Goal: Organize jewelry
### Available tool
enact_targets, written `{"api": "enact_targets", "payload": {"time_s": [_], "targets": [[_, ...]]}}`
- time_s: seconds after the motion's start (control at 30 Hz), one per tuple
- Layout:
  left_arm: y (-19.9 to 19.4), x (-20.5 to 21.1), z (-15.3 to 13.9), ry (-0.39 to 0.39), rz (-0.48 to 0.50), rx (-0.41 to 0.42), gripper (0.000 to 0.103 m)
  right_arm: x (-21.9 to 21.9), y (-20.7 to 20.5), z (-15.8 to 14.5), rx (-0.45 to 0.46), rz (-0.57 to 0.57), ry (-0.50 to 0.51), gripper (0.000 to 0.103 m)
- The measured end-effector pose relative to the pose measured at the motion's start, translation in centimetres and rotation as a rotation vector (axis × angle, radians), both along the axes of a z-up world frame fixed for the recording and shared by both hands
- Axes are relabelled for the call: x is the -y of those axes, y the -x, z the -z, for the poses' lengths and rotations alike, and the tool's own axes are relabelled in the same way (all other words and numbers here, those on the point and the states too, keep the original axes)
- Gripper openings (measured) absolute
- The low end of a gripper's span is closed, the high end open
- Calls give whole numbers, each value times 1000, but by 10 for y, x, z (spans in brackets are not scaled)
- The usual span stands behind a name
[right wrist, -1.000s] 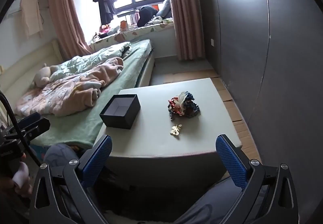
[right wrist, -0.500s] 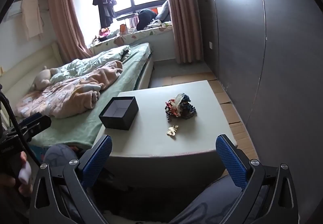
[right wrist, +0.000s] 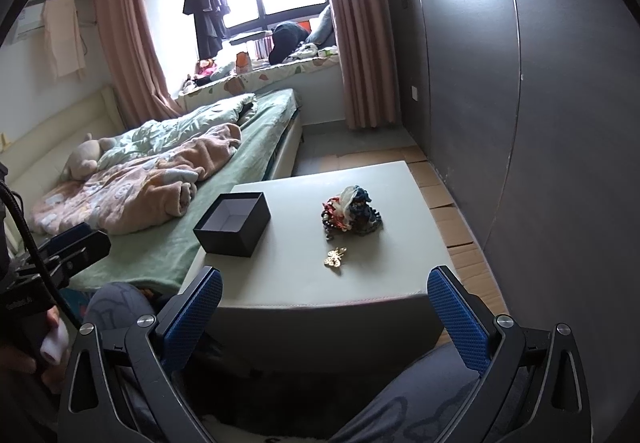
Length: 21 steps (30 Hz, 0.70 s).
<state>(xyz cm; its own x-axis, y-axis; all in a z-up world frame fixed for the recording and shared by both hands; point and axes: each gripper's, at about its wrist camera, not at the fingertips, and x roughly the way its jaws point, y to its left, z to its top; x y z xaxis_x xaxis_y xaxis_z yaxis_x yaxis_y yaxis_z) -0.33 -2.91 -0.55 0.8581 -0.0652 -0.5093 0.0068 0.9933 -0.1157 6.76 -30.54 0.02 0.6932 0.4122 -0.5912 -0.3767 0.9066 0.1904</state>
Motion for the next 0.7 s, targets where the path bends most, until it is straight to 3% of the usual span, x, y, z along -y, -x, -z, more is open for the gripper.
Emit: {"api": "enact_targets", "payload": {"time_s": [0.7], "targets": [[9,1,1,9,-4,8,102,-5,11,-3,21,-22,1,103]]}}
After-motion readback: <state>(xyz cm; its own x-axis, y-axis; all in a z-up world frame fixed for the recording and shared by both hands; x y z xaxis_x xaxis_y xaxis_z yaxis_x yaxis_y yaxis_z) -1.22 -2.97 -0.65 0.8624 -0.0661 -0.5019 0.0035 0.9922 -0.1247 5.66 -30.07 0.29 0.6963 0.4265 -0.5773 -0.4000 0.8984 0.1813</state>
